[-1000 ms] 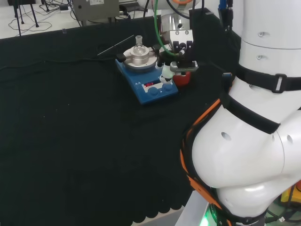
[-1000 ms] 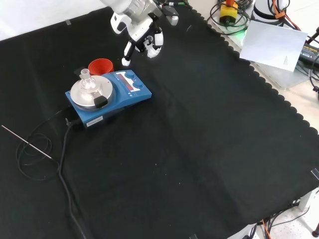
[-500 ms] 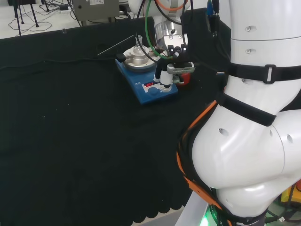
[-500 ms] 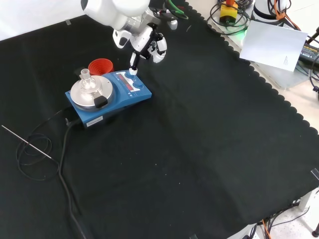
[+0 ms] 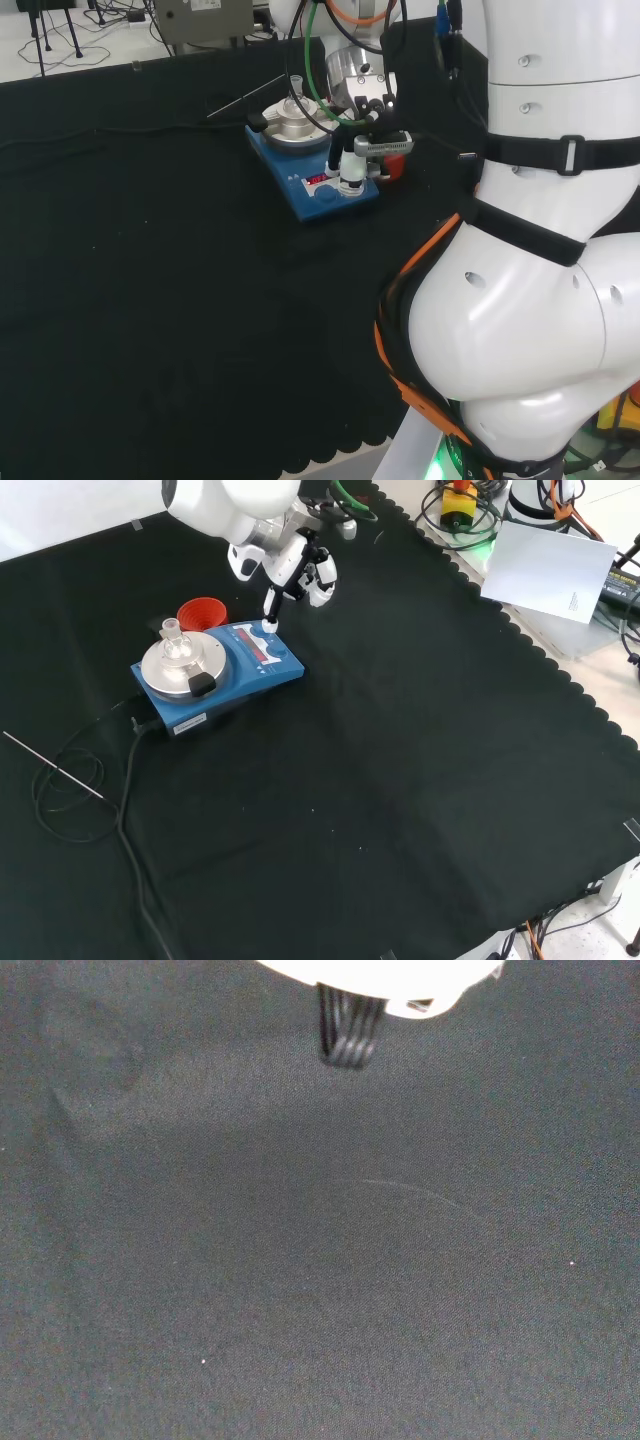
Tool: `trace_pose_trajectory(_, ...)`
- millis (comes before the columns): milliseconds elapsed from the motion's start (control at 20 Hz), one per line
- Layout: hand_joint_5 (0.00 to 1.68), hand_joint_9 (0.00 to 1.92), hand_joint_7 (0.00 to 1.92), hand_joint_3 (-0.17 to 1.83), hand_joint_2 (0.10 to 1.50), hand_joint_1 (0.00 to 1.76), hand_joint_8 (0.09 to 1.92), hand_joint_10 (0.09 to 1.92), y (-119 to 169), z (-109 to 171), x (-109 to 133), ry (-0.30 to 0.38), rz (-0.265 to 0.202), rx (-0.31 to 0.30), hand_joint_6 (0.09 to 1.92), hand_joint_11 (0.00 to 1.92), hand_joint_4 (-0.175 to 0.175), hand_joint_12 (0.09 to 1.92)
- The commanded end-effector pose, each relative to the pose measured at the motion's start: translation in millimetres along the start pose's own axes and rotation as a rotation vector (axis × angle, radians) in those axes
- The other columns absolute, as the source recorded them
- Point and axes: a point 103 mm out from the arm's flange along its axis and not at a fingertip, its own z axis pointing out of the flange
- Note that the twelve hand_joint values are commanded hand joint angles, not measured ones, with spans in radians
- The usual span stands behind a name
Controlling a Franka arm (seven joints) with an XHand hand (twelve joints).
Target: Turn on the heater.
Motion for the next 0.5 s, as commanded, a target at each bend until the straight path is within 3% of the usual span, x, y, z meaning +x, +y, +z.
trace_pose_trajectory(50,0.23,1.54,1.46,1.0,0.7,1.4,1.68,1.43,1.6,0.8,2.7,-0.001,-0.006,0.011,0.09,1.39,-0.016,1.32)
trace_pose_trajectory(500,0.23,1.54,1.46,1.01,0.69,1.4,1.68,1.44,7.1,2.3,0.6,0.003,-0.007,0.028,0.09,1.39,-0.015,1.33)
